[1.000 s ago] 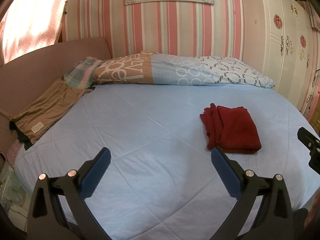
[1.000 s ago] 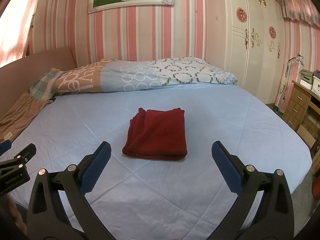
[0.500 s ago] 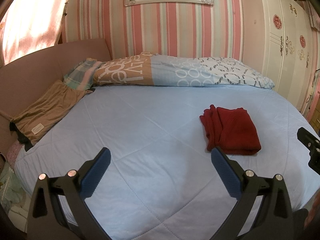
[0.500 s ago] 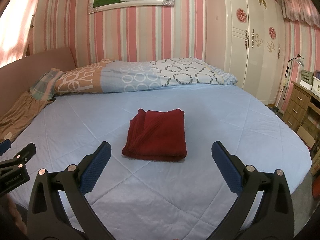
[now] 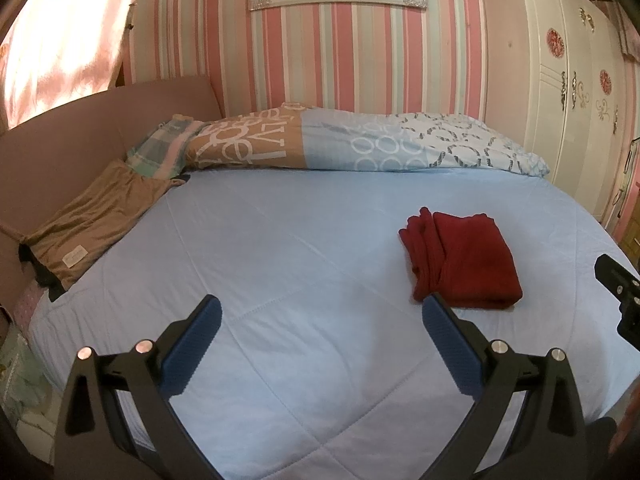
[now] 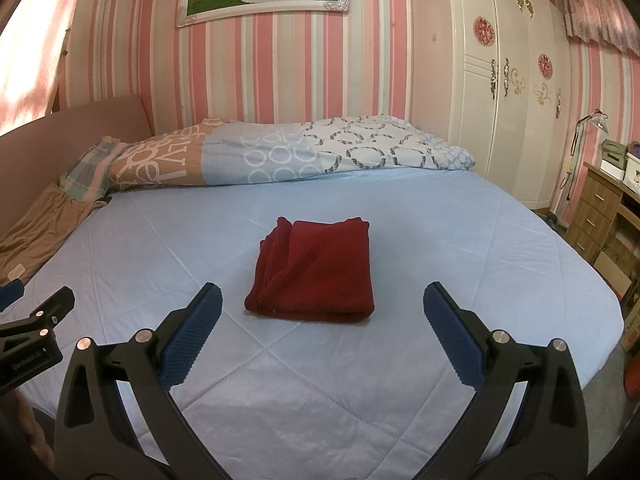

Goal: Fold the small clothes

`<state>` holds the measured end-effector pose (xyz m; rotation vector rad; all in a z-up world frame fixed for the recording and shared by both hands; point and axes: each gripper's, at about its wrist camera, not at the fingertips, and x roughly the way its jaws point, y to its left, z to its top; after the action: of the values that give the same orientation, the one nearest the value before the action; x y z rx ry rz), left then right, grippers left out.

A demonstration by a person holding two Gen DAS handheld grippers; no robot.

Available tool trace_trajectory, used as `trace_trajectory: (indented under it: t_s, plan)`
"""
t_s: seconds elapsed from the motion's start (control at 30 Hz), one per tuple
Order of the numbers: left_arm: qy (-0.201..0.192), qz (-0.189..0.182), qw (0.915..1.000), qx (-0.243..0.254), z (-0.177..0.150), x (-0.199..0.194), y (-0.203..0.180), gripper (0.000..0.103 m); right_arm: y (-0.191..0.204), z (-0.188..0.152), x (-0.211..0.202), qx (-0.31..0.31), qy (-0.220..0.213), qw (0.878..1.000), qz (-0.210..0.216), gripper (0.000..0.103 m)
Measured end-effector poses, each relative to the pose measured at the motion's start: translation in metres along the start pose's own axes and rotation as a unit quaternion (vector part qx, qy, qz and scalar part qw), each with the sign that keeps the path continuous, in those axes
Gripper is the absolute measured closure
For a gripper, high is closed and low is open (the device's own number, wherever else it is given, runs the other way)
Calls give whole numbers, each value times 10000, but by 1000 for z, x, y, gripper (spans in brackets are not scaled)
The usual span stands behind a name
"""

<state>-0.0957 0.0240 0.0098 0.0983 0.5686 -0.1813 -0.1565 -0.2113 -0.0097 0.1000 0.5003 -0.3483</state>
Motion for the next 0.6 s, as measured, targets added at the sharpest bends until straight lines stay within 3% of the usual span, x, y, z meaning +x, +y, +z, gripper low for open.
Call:
trace_trajectory:
  t_s: [0.4,0.6]
  plan:
    - [-106,28,9999,108,-3,0,4,2,-2,0,-1,-2,-10,10000,0,3]
    - [-20,-148,9999,15,-2,1,7,2,-2,-1,-1,2,-4,10000,0,3]
